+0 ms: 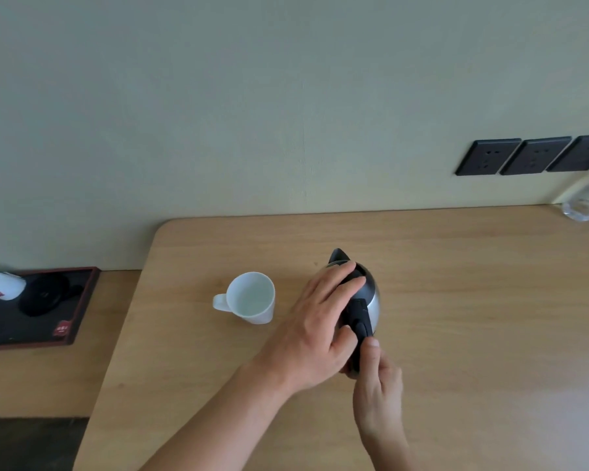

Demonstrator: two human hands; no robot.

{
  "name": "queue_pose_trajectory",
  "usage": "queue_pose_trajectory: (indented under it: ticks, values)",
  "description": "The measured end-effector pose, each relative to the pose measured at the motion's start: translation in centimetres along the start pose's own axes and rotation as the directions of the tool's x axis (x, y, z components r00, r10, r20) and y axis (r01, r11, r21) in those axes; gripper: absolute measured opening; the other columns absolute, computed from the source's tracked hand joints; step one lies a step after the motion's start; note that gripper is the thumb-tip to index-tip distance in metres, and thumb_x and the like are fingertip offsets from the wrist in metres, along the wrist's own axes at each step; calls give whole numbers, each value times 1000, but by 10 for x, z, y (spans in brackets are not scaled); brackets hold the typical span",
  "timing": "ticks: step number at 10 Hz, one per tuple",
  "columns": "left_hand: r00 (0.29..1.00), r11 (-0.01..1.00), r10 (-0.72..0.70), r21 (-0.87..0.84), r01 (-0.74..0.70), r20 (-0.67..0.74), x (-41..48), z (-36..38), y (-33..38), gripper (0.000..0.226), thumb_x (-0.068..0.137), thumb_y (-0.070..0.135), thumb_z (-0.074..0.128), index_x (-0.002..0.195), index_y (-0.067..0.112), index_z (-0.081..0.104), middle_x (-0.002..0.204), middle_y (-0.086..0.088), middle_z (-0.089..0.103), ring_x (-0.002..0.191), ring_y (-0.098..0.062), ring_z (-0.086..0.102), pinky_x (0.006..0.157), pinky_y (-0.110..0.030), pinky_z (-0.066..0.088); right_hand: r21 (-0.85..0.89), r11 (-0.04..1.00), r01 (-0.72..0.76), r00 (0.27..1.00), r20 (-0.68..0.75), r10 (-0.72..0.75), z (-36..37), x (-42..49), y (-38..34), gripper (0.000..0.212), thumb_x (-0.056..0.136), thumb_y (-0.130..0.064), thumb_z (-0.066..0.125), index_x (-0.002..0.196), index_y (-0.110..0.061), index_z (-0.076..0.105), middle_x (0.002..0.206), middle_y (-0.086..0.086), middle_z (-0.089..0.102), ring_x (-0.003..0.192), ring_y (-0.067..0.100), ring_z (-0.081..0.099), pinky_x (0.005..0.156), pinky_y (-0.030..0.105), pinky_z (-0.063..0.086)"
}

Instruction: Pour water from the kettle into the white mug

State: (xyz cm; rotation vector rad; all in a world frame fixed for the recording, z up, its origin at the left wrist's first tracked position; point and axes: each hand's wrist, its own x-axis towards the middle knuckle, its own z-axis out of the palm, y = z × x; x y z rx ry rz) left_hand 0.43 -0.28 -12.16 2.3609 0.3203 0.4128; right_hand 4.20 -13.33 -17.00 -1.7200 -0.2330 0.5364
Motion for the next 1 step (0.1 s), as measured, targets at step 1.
queue_pose_trajectory:
  ticks: [1]
  values:
    - [996, 998, -56, -41, 53, -70, -15, -9, 4, 62, 90, 5, 56, 152, 10, 51, 169, -1, 34, 159, -15, 27, 126, -32, 29, -230, 972, 43, 998, -24, -50, -24, 2, -12, 46, 88, -73, 40, 94, -38, 70, 85, -14, 81, 79, 11, 74, 73, 39, 55]
